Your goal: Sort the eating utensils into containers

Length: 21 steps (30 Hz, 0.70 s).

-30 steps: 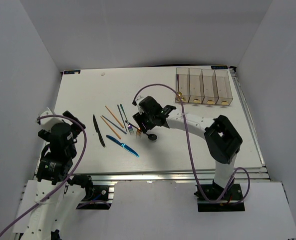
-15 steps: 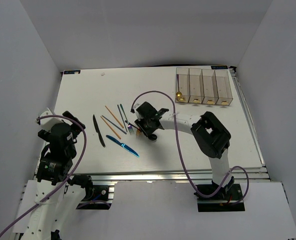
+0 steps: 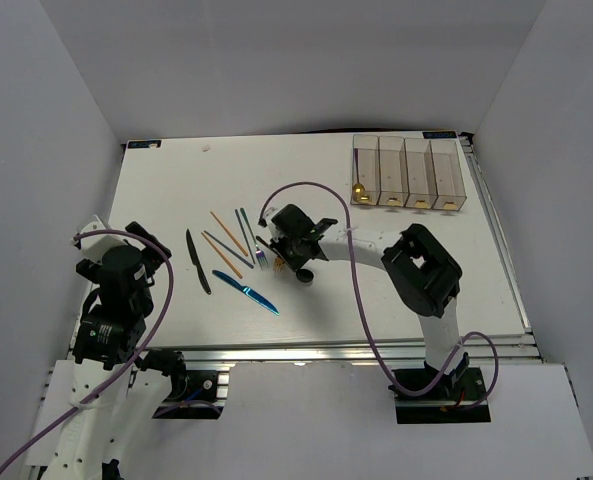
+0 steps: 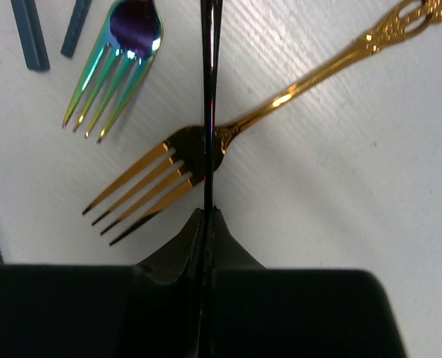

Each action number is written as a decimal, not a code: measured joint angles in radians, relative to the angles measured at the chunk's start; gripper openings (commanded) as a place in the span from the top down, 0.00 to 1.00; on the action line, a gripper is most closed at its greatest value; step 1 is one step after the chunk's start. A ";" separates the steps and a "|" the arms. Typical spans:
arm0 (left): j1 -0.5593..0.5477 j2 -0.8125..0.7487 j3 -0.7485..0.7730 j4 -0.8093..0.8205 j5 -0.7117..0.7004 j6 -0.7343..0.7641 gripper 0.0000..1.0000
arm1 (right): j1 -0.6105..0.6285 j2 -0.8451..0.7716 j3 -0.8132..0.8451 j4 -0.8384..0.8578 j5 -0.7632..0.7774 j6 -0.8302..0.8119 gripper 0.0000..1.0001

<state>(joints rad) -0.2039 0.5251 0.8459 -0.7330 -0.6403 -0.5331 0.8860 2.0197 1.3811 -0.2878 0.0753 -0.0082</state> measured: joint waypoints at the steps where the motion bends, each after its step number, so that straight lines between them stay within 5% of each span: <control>1: 0.000 0.000 0.000 0.000 0.000 0.000 0.02 | 0.000 -0.011 -0.010 -0.004 -0.001 0.000 1.00; 12: 0.000 -0.005 0.000 0.000 0.000 0.000 0.02 | -0.032 -0.285 -0.069 0.011 0.023 0.066 1.00; 21: 0.000 -0.011 0.000 0.000 0.000 0.001 0.02 | -0.351 -0.257 0.071 -0.009 0.122 0.235 1.00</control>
<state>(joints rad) -0.2039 0.5144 0.8459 -0.7326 -0.6399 -0.5323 0.5350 1.7626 1.4525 -0.2970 0.1974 0.2264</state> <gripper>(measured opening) 0.980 0.011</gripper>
